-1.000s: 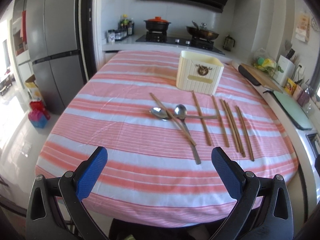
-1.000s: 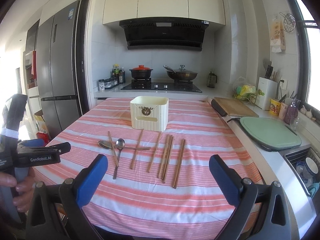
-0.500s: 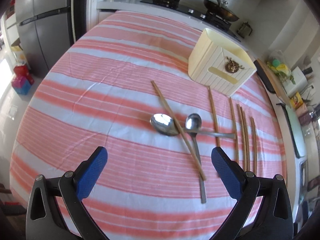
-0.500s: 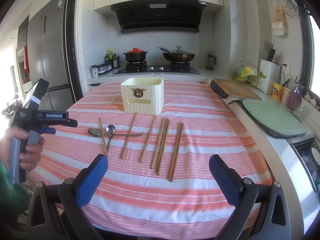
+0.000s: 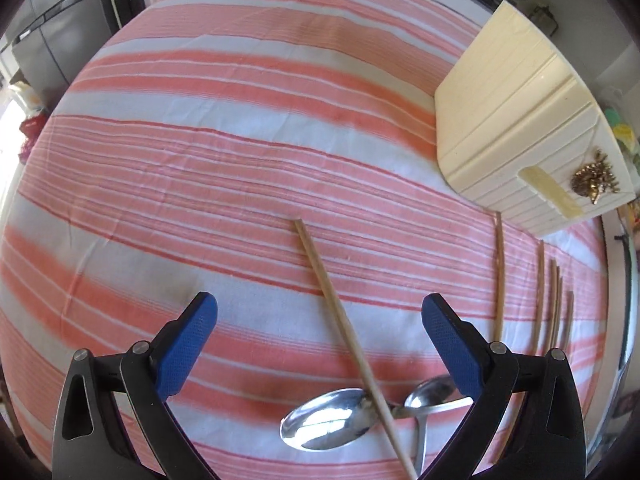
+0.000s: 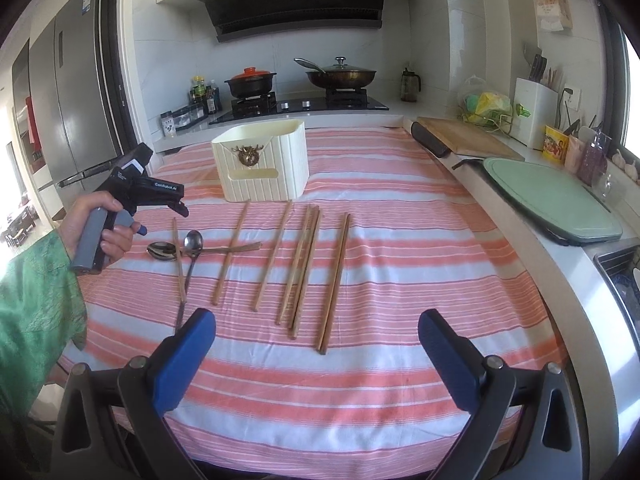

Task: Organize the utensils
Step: 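Lower the left tool toward a chopstick while the right tool lowers toward another chopstick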

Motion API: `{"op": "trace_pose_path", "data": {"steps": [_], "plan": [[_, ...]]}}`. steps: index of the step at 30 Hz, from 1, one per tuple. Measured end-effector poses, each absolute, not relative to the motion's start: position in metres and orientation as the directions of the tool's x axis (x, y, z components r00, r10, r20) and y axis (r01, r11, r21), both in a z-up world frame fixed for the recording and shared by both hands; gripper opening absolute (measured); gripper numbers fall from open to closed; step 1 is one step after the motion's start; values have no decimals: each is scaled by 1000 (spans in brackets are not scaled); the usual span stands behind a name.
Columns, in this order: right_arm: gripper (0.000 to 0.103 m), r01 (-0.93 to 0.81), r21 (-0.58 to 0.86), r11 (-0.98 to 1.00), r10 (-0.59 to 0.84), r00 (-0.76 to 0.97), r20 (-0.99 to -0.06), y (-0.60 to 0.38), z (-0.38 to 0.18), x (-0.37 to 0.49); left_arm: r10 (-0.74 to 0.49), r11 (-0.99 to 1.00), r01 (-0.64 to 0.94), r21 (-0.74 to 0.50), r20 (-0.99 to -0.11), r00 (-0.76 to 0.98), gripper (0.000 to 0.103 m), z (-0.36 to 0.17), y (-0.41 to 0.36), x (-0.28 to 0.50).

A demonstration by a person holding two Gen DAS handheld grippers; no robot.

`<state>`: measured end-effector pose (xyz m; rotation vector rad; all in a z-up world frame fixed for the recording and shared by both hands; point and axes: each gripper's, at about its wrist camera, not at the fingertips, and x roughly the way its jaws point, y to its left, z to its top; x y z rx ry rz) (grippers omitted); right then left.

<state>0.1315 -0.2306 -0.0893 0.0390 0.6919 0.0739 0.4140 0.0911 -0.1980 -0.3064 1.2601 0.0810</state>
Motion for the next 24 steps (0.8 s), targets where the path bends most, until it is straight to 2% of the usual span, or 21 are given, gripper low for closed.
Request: {"op": "trace_pose_path", "data": {"steps": [5,7,9,11,13,16,22,24], "plan": [[103,-13,38,999,36,724,-689,-259,-107,193,-48,973,-200,-113,-952,302,102,-204,82,414],[100,-43,49,998,65,694,-717,-265,-119,222,-13,983,-171,-66,-956,294,103,-206,77,413],[82,-77,98,992,125,634,-763,-268,-134,254,37,992,-123,1,-957,288,103,-209,68,411],[62,-93,154,984,180,550,-816,-267,-151,285,34,992,-125,-4,-953,302,103,-209,67,408],[53,-82,149,985,170,500,-849,-266,-167,309,32,993,-119,-4,-953,300,103,-209,67,407],[51,-84,78,993,109,473,-874,-259,-184,327,27,994,-106,-5,-954,300,103,-212,67,407],[50,-136,66,989,120,447,-887,-247,-187,332,23,997,-77,0,-953,303,103,-211,73,407],[50,-160,20,987,90,446,-890,-240,-187,331,23,998,-67,3,-954,300,103,-206,64,404]]}}
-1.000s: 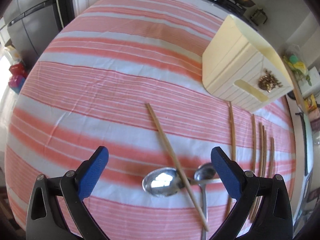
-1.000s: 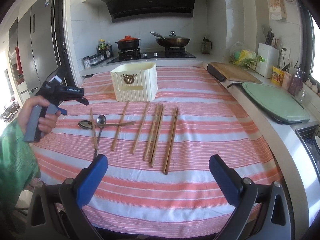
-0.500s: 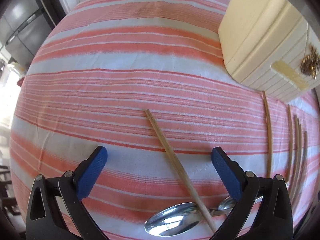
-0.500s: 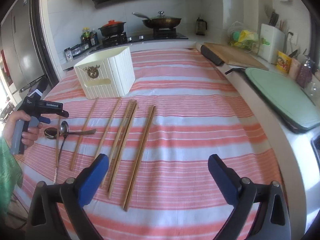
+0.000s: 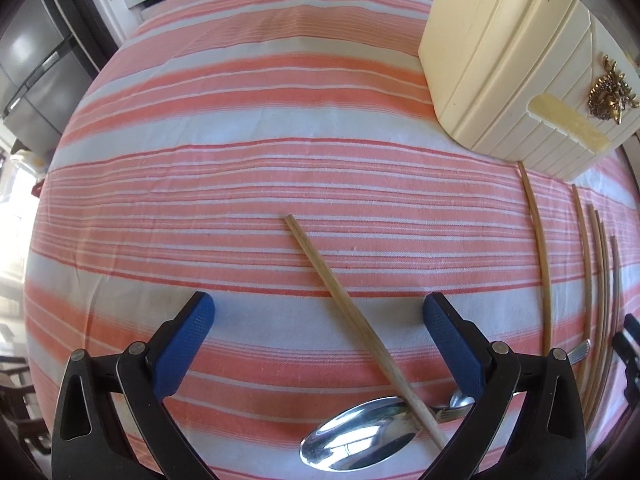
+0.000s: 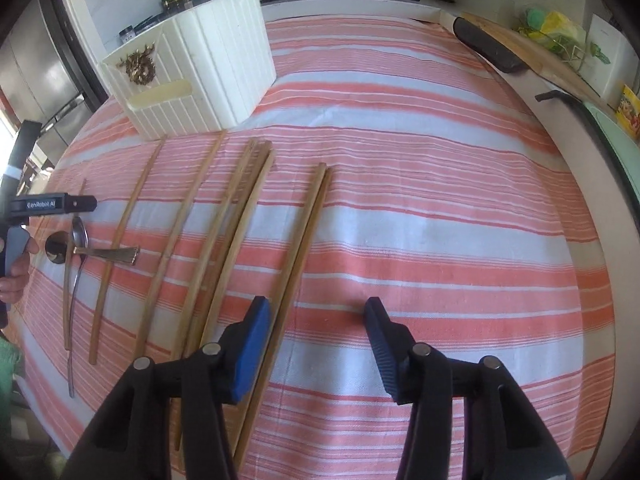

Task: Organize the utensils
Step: 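Lower the left tool toward a chopstick while the right tool lowers toward another chopstick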

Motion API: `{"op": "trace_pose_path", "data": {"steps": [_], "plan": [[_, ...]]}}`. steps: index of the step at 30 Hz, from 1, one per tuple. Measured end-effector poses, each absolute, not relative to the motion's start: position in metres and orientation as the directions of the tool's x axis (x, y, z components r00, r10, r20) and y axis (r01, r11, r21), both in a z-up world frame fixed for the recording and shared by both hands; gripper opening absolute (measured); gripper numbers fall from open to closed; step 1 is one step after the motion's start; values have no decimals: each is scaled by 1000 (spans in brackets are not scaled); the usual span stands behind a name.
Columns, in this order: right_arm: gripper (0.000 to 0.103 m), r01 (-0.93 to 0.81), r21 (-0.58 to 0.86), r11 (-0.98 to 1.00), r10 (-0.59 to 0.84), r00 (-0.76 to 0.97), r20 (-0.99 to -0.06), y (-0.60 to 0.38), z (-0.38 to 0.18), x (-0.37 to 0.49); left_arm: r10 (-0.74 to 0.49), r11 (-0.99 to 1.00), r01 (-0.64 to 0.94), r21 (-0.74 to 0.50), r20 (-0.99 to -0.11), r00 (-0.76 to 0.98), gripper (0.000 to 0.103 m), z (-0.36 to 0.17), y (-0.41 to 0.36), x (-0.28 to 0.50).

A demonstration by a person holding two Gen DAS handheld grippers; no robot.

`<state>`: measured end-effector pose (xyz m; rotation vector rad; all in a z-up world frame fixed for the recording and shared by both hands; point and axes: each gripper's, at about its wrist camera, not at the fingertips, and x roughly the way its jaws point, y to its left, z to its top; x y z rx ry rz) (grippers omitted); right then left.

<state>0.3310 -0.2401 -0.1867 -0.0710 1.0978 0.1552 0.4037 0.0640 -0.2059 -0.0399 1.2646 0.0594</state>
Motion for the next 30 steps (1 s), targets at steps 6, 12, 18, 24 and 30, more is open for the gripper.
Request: {"op": "trace_pose_path", "data": {"steps": [6,12,18,24,30], "plan": [[48,-144,14,989,73,413,-908,-249,-183,333,12,999,-38,1,-959,284,103,-207,71,401],[50,-167,-50,985,24,413,-910,-247,-187,331,8,1000,-24,2,-960,279,103,-206,79,398],[50,-230,-112,967,-12,398,-917,-237,-185,344,-35,996,-77,-51,-982,187,103,-204,101,409],[50,-289,-75,954,19,309,-951,-236,-188,369,-94,979,-170,-114,-989,118,97,-201,110,427],[42,-318,-72,945,19,274,-961,-233,-188,388,-40,983,-176,-58,-994,105,62,-191,94,438]]}}
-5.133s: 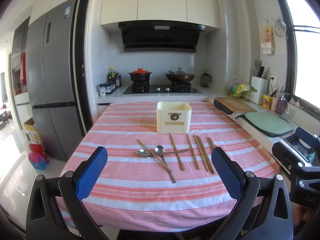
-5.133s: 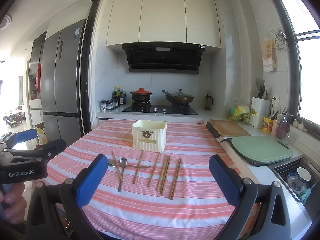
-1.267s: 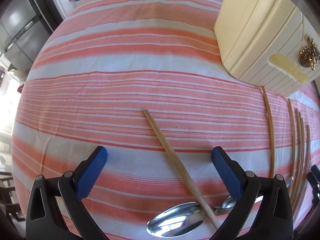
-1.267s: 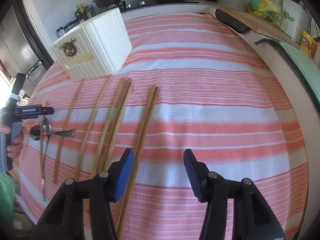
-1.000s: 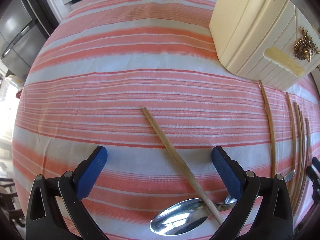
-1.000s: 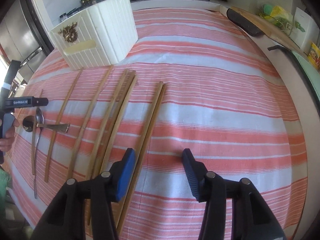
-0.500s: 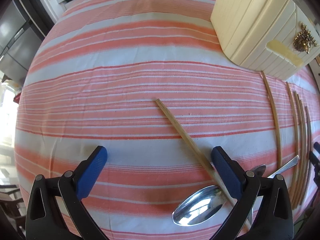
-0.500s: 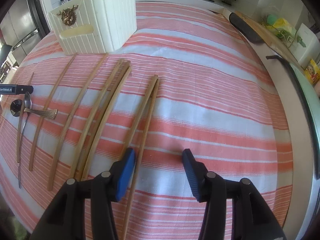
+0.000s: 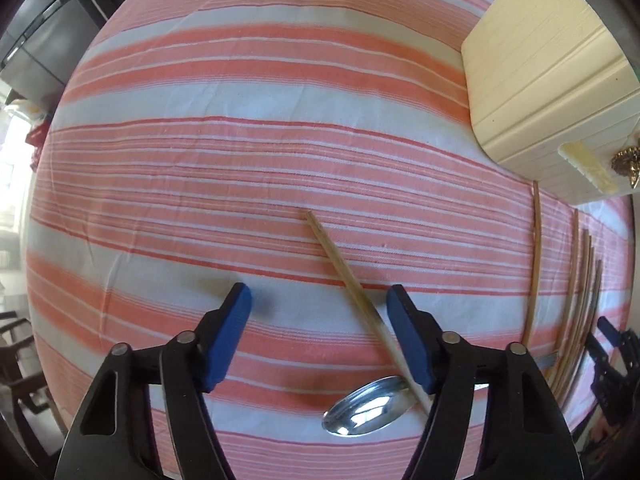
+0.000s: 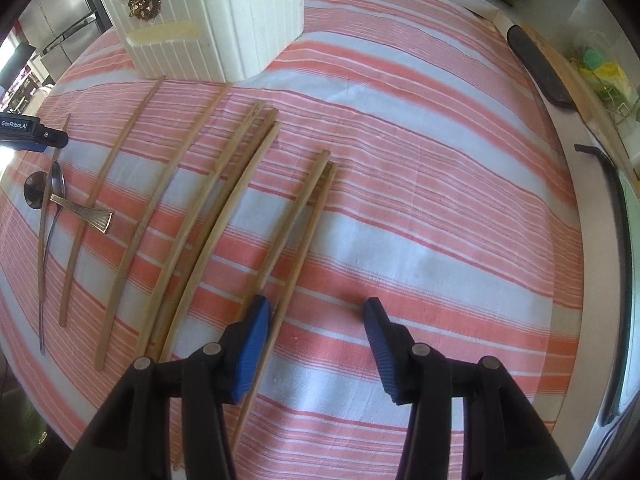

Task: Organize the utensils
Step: 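Close the left tool on a wooden chopstick while the right tool grasps another chopstick, then carry the chopsticks into the cream holder and open both tools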

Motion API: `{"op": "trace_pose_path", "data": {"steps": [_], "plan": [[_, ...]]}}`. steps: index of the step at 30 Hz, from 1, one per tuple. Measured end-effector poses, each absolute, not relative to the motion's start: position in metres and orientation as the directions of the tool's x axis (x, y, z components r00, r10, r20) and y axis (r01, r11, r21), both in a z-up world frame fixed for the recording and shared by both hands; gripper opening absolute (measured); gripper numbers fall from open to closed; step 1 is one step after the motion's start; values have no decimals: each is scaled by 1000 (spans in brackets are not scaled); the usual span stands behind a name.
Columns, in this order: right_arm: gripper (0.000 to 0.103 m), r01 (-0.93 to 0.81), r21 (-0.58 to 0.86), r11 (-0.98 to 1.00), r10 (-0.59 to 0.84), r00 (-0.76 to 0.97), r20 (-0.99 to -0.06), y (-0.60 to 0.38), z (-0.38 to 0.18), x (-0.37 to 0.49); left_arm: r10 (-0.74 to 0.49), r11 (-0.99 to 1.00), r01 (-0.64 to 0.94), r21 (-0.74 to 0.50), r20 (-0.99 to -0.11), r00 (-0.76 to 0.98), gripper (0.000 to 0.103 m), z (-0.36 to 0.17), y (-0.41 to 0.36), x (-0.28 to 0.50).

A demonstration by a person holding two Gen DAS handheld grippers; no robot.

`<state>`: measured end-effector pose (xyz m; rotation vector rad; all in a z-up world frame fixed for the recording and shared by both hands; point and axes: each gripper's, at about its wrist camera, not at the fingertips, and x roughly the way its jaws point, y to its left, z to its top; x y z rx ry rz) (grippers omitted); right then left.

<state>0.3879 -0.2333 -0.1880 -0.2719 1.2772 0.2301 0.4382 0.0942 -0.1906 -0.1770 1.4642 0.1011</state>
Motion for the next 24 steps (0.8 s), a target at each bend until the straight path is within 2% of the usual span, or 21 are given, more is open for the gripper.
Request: {"op": "trace_pose_path", "data": {"steps": [1,2,3,4,6,10,15,24], "plan": [[37,-315,-66,947,26,280,-960,-231,-188,395,-39,982,-182,-59,-993,111,58,-189,93,441],[33,-306,-59,950,33,285,-958,-230,-189,404,-37,980,-189,-59,-992,118,47,-189,87,443],[30,-290,-52,955,38,296,-955,-230,-188,416,-44,979,-192,-68,-991,128,25,-187,85,448],[13,-274,-45,961,41,301,-953,-229,-189,427,-54,978,-191,-80,-989,138,15,-185,83,453],[6,-245,-26,969,53,308,-950,-229,-189,447,-155,967,-177,-182,-976,154,4,-186,80,463],[6,-195,47,980,112,333,-936,-236,-184,474,-198,960,-152,-237,-952,232,4,-170,74,471],[6,-151,186,971,234,434,-870,-265,-150,474,-210,966,-61,-251,-899,384,4,-115,63,448],[5,-239,270,933,360,577,-733,-272,-60,394,-302,947,86,-310,-768,564,4,-51,68,370]]}}
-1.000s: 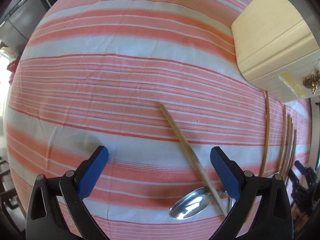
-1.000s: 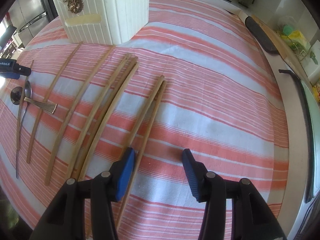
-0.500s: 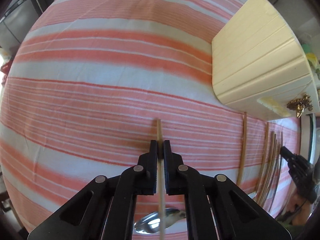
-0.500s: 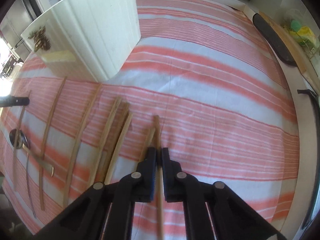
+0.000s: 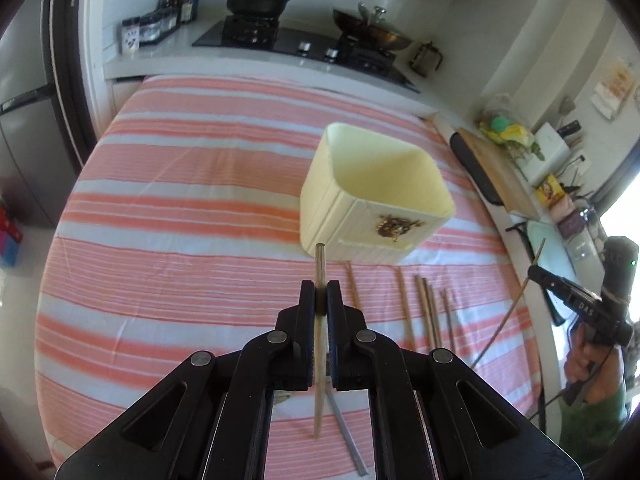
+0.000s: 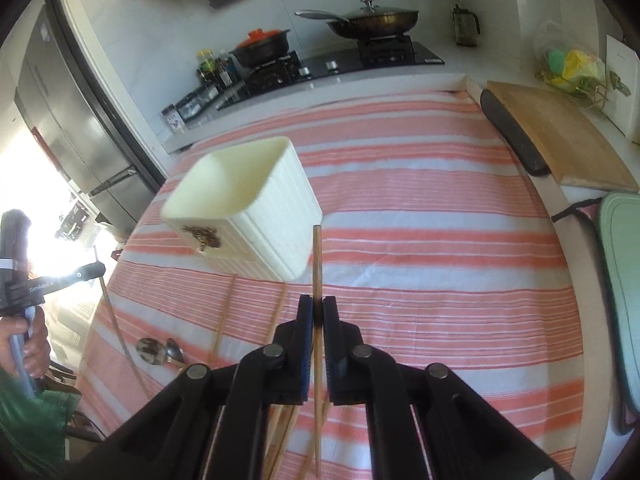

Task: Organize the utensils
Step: 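Carry the chopsticks into the cream holder and open both tools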

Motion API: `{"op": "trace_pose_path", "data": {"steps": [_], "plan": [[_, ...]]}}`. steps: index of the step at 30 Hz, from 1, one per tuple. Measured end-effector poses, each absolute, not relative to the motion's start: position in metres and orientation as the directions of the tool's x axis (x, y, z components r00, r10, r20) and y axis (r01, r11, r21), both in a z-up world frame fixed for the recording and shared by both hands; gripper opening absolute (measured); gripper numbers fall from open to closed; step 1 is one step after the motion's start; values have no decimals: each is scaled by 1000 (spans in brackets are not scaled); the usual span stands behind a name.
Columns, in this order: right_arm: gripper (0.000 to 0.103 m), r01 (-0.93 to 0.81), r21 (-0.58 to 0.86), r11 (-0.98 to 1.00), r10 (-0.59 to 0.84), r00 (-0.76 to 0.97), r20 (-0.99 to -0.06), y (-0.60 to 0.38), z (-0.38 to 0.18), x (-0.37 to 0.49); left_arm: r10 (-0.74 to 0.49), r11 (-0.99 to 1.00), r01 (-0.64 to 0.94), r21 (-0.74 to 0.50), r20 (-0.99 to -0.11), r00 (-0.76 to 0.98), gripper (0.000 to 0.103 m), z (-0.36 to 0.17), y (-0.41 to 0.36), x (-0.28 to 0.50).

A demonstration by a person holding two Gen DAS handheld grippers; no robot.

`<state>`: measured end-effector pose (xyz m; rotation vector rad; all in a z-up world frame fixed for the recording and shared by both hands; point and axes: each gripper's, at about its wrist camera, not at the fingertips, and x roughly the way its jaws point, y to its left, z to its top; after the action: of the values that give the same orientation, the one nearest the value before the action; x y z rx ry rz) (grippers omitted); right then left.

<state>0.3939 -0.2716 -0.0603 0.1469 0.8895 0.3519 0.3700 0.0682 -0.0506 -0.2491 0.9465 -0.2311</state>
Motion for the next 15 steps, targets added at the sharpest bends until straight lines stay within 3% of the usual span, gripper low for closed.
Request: {"op": "trace_pose_path", "data": {"steps": [15], "plan": [[5,-352,186,917,395,747,-534,-224,35,327,-341,933,190,-305,-589,733,3,29,74,325]]}}
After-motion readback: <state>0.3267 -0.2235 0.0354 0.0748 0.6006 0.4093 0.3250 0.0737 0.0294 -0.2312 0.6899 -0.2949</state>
